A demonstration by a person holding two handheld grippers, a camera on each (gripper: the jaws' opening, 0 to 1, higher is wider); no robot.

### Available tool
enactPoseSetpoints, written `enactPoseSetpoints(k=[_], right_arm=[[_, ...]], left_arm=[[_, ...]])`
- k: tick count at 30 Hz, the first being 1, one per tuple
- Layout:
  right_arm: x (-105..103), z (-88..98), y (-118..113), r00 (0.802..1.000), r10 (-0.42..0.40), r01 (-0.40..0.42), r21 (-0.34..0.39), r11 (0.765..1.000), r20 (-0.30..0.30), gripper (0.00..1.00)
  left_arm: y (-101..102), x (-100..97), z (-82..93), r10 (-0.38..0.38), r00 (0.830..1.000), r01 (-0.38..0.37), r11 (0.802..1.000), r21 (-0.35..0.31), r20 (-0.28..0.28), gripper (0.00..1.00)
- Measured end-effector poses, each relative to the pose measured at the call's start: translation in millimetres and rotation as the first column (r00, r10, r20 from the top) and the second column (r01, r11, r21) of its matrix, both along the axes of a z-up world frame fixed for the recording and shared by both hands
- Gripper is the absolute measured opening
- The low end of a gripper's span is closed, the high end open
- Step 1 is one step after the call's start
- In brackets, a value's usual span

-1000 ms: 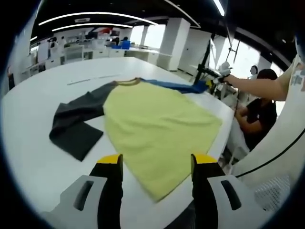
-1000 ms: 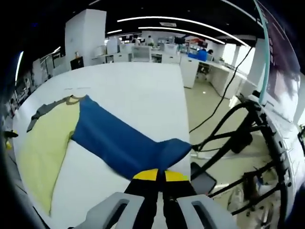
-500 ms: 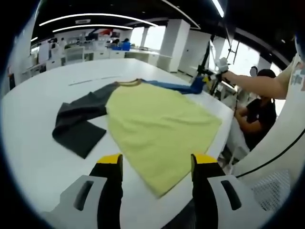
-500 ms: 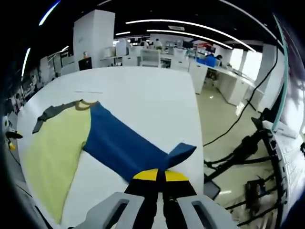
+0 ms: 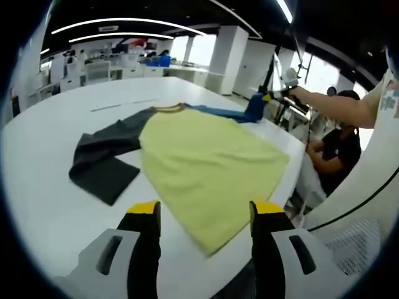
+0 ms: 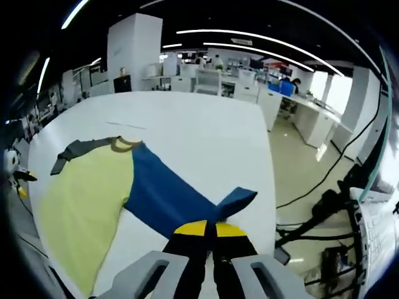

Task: Fold the garment on the visible template until the final outline fits inside the template.

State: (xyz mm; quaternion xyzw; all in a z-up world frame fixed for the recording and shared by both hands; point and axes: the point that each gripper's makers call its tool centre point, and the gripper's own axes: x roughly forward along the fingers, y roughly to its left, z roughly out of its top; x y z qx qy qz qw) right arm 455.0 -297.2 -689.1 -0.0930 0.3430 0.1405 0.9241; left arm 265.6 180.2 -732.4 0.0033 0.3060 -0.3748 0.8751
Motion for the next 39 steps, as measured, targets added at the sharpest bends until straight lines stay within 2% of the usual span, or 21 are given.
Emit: enactPoseSetpoints(k=[16, 26, 39], right_arm=[[10, 17.9, 46, 0.995, 0.103, -0.103, 0.005, 0.995, 0.011, 0.0], [15, 28.4, 83, 0.985, 0.173, -0.173, 0.012, 0.985, 0.025, 0.0], [20, 36.2, 119, 0.971, 0.237, -0.238, 0.017, 0.971, 0.025, 0.0]], left_arm=[[5, -3.3, 0.6, 0.013, 1.0, -0.013, 1.0, -0.004, 0.001, 0.54], [6, -5.5, 2.1, 0.012, 1.0, -0.012, 1.0, -0.01, 0.004, 0.54], [4, -8.3, 2.8, 0.001, 1.0, -0.001, 1.0, -0.014, 0.001, 0.54]])
